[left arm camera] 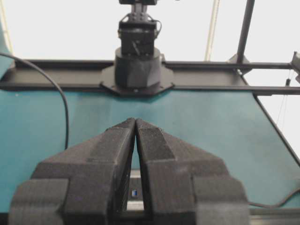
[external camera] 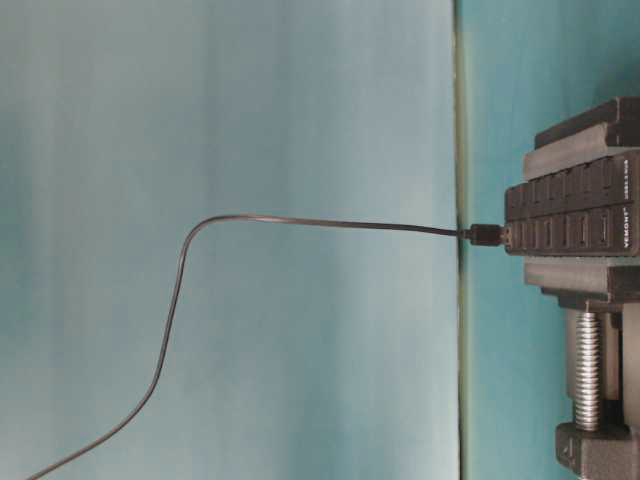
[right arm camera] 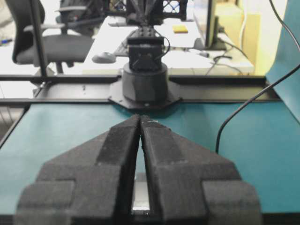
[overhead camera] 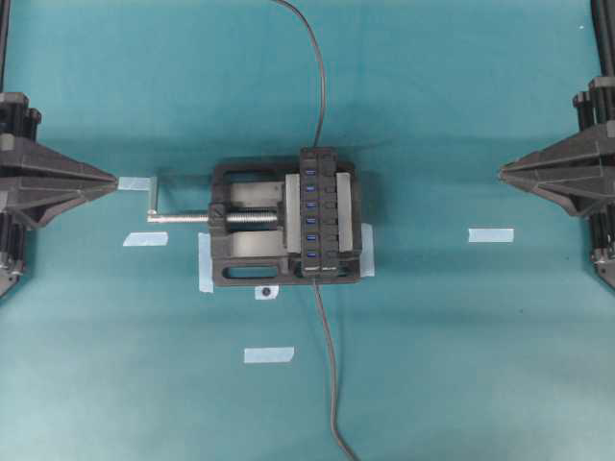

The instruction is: Insert the USB into the center port of the fixed hub

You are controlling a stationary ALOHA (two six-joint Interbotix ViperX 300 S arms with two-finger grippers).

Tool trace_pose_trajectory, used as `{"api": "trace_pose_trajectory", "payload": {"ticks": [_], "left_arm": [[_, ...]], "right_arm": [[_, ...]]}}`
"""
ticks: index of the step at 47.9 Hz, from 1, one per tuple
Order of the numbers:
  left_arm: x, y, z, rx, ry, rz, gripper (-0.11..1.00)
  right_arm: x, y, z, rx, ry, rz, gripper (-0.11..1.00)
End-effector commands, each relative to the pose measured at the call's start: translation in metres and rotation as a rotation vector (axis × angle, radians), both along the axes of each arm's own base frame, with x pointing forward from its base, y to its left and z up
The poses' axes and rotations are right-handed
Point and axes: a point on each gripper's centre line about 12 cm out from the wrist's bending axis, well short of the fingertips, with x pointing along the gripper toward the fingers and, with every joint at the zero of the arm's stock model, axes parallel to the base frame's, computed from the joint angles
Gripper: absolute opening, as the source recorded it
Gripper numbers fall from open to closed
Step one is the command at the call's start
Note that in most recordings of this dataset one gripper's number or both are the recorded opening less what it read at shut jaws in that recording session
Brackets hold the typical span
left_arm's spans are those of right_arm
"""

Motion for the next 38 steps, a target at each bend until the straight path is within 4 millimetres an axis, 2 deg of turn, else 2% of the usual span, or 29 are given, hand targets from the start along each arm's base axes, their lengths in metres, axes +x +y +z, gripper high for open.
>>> {"api": "trace_pose_trajectory", "payload": {"ticks": [1,4,9,14,30,38], "left_arm": [[0.003,-0.004,-0.010,-0.031,0.016,-0.022,0.13],[0.006,-0.005,-0.013,-0.057,0.022,-0.027,0.13],[0.012,-0.005,-0.011,-0.083,0.026,-0.030,0.01],[0.018,-0.005,-0.010,-0.079,0.039,-0.029,0.01],[0.028,-0.004,-0.013,-0.063,0.145,-0.020,0.01],[0.029,-0.003,-0.010,-0.046,0.188,-0.014,0.01]], "right_arm": [[0.002,-0.001,-0.004,0.009,0.014,-0.006,0.16],[0.001,-0.002,-0.011,0.052,0.039,-0.013,0.18],[0.000,-0.003,-0.023,0.140,0.107,-0.018,0.05],[0.001,-0.003,-0.025,0.171,0.159,-0.021,-0.01],[0.012,-0.018,-0.031,0.161,0.387,-0.096,-0.02],[0.027,-0.026,-0.033,0.135,0.499,-0.129,-0.02]]}}
